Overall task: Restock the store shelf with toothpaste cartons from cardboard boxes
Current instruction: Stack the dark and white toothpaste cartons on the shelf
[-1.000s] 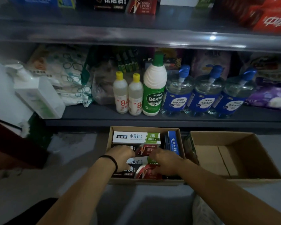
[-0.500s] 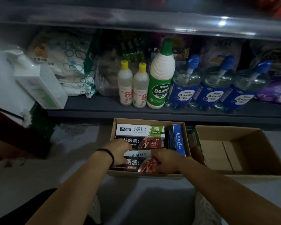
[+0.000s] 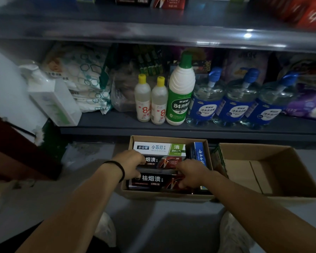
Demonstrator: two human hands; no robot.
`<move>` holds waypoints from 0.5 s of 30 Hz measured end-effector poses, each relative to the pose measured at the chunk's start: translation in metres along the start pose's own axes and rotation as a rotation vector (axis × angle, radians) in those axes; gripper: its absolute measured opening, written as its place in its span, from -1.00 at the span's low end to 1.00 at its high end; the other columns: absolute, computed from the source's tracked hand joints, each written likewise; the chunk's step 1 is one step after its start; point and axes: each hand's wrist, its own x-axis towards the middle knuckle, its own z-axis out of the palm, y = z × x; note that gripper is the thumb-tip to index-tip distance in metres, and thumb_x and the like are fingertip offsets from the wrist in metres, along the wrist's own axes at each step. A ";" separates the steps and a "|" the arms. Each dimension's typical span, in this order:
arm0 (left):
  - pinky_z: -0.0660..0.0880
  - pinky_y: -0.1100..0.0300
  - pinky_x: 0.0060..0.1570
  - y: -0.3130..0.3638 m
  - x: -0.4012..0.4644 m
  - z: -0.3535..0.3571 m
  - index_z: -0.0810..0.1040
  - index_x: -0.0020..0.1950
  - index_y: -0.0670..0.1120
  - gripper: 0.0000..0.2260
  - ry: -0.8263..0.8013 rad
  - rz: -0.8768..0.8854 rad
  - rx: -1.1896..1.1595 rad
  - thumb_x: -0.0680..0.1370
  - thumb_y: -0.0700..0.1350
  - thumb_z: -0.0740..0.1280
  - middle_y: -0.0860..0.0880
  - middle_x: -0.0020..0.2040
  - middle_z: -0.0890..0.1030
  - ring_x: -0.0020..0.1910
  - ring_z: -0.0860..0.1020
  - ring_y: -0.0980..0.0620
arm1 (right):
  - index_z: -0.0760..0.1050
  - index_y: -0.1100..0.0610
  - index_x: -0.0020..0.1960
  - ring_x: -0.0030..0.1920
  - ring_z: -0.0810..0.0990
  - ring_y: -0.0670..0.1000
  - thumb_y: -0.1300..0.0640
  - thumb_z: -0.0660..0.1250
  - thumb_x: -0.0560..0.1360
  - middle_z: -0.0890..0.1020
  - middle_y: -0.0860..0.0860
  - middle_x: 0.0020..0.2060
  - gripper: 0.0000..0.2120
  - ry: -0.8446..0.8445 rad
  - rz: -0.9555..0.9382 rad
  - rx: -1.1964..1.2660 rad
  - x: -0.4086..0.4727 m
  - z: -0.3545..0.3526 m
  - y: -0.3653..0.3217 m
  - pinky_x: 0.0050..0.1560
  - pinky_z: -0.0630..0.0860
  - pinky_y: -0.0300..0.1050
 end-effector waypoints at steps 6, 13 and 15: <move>0.52 0.06 0.04 0.006 -0.007 -0.017 0.57 0.15 0.01 -0.68 0.059 -0.010 0.017 0.42 -0.02 0.46 -0.01 0.08 0.61 0.08 0.55 -0.03 | 0.47 0.07 0.14 0.06 0.57 0.08 -0.03 0.40 0.42 0.58 0.02 0.06 -0.65 0.211 0.082 -0.106 -0.016 -0.030 0.019 0.00 0.52 -0.08; 0.49 0.03 0.13 0.016 -0.004 -0.020 0.50 0.28 -0.02 -0.60 0.047 0.007 0.030 0.46 -0.03 0.44 -0.02 0.21 0.55 0.18 0.51 -0.05 | 0.43 0.12 0.18 0.07 0.58 0.13 -0.03 0.37 0.44 0.59 0.06 0.06 -0.62 0.371 0.203 -0.164 -0.031 -0.053 0.033 -0.03 0.47 -0.06; 0.49 0.02 0.14 0.020 0.002 -0.016 0.50 0.28 -0.03 -0.61 0.031 0.005 0.037 0.47 -0.03 0.43 -0.03 0.23 0.54 0.18 0.50 -0.05 | 0.42 0.12 0.18 0.07 0.57 0.13 -0.05 0.38 0.44 0.59 0.07 0.06 -0.60 0.399 0.226 -0.151 -0.030 -0.055 0.038 -0.04 0.46 -0.06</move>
